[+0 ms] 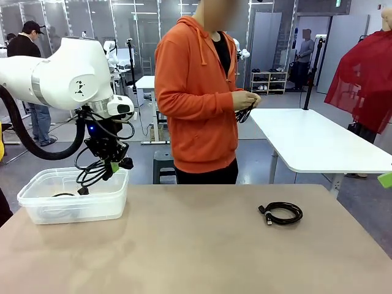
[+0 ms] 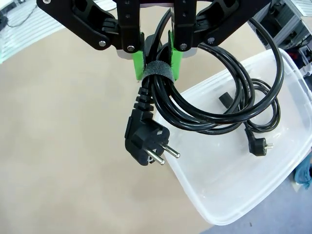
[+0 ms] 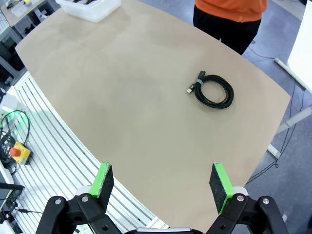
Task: Organize and store the cables.
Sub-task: Place the Power Cable into the Organizing box.
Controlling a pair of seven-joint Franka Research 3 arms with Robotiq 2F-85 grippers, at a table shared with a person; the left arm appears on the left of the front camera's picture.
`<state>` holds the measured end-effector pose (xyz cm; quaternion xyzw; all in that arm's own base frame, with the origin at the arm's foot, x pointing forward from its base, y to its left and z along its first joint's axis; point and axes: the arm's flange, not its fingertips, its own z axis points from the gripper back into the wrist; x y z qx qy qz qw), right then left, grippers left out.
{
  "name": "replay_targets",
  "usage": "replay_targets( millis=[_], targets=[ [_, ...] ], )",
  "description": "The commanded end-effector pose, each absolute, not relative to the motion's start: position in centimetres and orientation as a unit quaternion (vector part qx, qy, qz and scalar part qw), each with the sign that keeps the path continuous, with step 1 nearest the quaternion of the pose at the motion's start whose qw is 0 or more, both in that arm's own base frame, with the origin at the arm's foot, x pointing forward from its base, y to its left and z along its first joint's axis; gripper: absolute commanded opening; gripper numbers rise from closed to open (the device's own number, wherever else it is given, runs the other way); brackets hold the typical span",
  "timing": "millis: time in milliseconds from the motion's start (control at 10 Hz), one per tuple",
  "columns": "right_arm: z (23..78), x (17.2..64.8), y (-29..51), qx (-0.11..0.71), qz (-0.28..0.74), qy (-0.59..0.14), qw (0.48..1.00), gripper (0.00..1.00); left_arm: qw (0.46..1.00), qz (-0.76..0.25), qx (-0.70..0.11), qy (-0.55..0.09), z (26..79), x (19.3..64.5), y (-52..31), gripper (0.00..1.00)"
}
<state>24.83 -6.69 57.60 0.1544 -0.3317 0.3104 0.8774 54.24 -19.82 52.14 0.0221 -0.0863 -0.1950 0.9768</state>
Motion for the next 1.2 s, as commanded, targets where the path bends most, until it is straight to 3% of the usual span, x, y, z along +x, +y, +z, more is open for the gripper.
replay_targets(
  millis=[0,100,500,1100],
  targets=[
    [57.6,24.8,-6.7,0.15,0.307,-0.33,0.88,1.0,0.977,-0.19,0.029,-0.093,52.5,54.4,-19.8,0.0],
    [57.6,24.8,-6.7,0.15,0.307,-0.33,0.88,1.0,0.977,-0.195,0.022,-0.086,52.1,54.2,-19.8,0.24],
    [57.6,24.8,-6.7,0.15,0.307,-0.33,0.88,1.0,0.958,-0.266,0.052,-0.093,51.6,55.4,-12.8,0.24],
    [57.6,24.8,-6.7,0.15,0.307,-0.33,0.88,1.0,0.963,-0.226,0.074,-0.128,48.1,58.2,-4.2,0.24]
  ],
)
